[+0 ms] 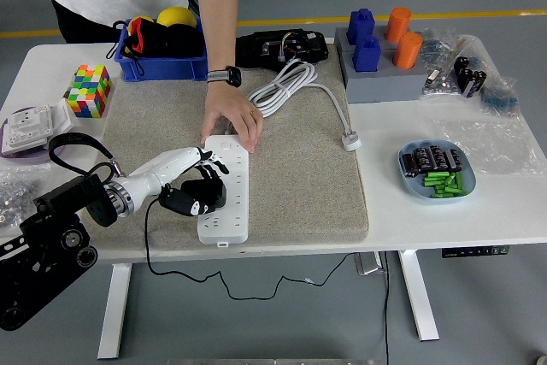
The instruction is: Pull the plug out,throw it away,press the button
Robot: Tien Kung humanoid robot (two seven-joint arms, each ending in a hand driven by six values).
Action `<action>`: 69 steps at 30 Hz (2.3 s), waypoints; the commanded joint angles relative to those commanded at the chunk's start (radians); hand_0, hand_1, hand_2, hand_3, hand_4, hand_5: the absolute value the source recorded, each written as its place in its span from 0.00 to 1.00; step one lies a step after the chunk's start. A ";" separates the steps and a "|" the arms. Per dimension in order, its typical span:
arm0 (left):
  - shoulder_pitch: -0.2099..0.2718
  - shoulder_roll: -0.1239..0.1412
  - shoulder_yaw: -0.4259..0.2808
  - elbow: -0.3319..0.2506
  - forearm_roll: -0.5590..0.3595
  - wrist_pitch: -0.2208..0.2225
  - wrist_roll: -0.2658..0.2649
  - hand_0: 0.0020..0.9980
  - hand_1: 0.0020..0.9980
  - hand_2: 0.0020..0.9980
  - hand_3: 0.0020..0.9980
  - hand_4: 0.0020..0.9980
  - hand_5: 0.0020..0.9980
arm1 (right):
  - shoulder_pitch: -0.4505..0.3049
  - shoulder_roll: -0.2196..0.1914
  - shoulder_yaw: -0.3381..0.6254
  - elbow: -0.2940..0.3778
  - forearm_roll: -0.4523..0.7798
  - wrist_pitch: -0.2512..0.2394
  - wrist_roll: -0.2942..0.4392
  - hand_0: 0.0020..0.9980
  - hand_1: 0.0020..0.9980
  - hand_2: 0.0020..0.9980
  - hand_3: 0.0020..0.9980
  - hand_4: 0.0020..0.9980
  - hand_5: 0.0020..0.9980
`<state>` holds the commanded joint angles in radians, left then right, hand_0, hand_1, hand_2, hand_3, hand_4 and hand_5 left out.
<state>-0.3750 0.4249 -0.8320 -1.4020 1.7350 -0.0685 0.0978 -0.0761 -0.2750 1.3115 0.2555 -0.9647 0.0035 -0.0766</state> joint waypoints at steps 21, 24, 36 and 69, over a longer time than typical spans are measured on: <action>-0.024 0.006 -0.041 -0.021 -0.047 0.010 -0.009 0.47 0.36 0.42 0.58 0.66 0.00 | 0.002 0.005 0.010 0.001 -0.001 0.000 0.001 0.73 0.68 0.66 0.66 0.75 0.61; -0.028 0.011 -0.052 -0.024 -0.069 0.004 -0.010 0.47 0.36 0.42 0.58 0.66 0.00 | 0.003 0.005 0.010 0.001 -0.001 0.000 0.001 0.73 0.68 0.66 0.66 0.75 0.61; -0.082 -0.022 -0.083 0.181 -0.088 0.075 -0.089 0.54 0.38 0.42 0.58 0.64 0.00 | 0.002 0.009 0.010 0.000 0.001 0.000 0.000 0.73 0.68 0.66 0.66 0.75 0.61; -0.157 -0.057 -0.057 0.429 -0.141 0.070 -0.122 0.82 0.87 0.88 0.88 0.92 0.00 | 0.003 0.009 0.006 0.000 0.003 0.000 0.000 0.73 0.68 0.66 0.65 0.75 0.61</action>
<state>-0.5322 0.3676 -0.8890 -0.9734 1.5940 0.0012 -0.0242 -0.0731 -0.2661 1.3172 0.2559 -0.9614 0.0037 -0.0768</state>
